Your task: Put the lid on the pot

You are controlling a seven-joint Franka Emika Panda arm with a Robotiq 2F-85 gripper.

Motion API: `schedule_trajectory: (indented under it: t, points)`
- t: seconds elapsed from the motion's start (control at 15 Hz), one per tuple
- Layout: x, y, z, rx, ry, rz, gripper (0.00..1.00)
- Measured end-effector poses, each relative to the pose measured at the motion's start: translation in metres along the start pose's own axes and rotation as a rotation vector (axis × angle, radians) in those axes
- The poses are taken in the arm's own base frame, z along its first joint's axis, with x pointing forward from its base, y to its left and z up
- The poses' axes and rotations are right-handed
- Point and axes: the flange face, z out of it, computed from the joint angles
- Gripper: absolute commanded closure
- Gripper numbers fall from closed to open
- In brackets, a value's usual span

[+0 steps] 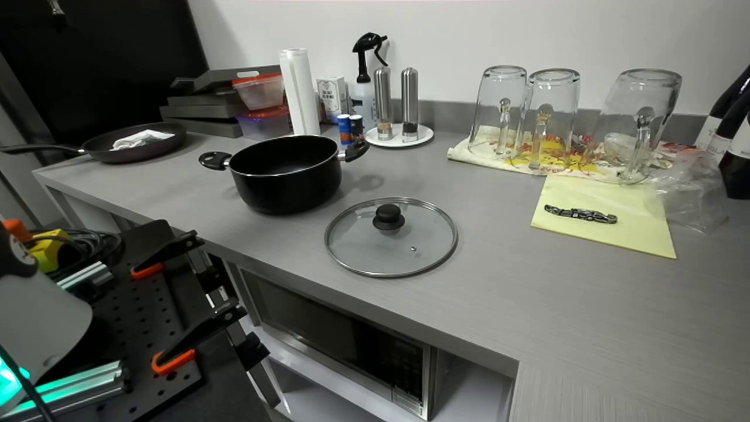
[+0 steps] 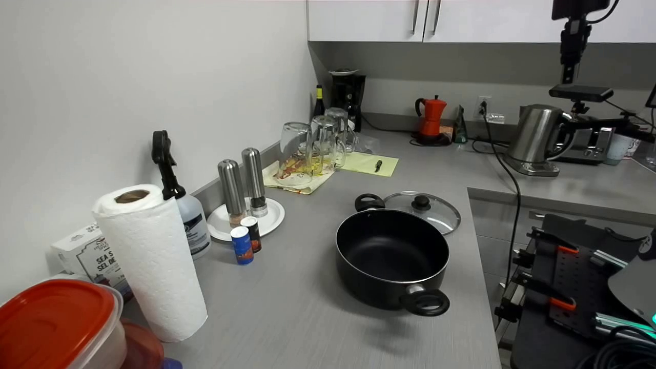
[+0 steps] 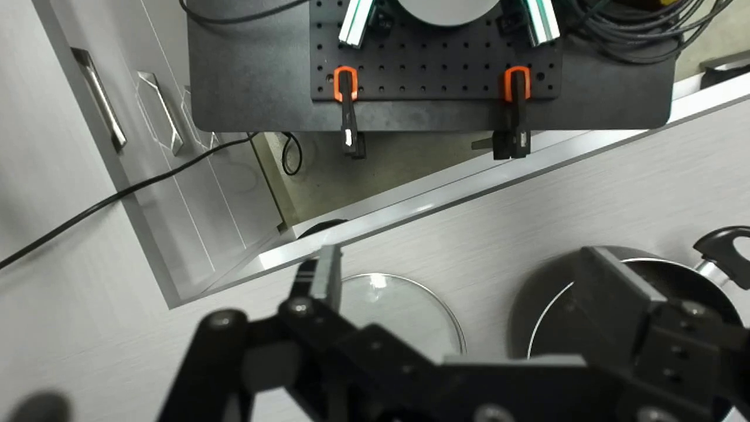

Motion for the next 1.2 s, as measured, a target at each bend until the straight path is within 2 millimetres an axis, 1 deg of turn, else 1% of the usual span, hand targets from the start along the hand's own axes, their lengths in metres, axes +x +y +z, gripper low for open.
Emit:
schedule_trajectory:
  t: [0.27, 0.6, 0.93, 1.2]
  points:
    - [0.03, 0.001, 0.021, 0.006, 0.037, -0.012, 0.0]
    - [0.076, 0.003, 0.054, 0.005, 0.082, -0.022, 0.0]
    - [0.125, 0.006, 0.095, 0.005, 0.121, -0.019, 0.0]
    - [0.16, 0.006, 0.134, 0.005, 0.15, -0.02, 0.0]
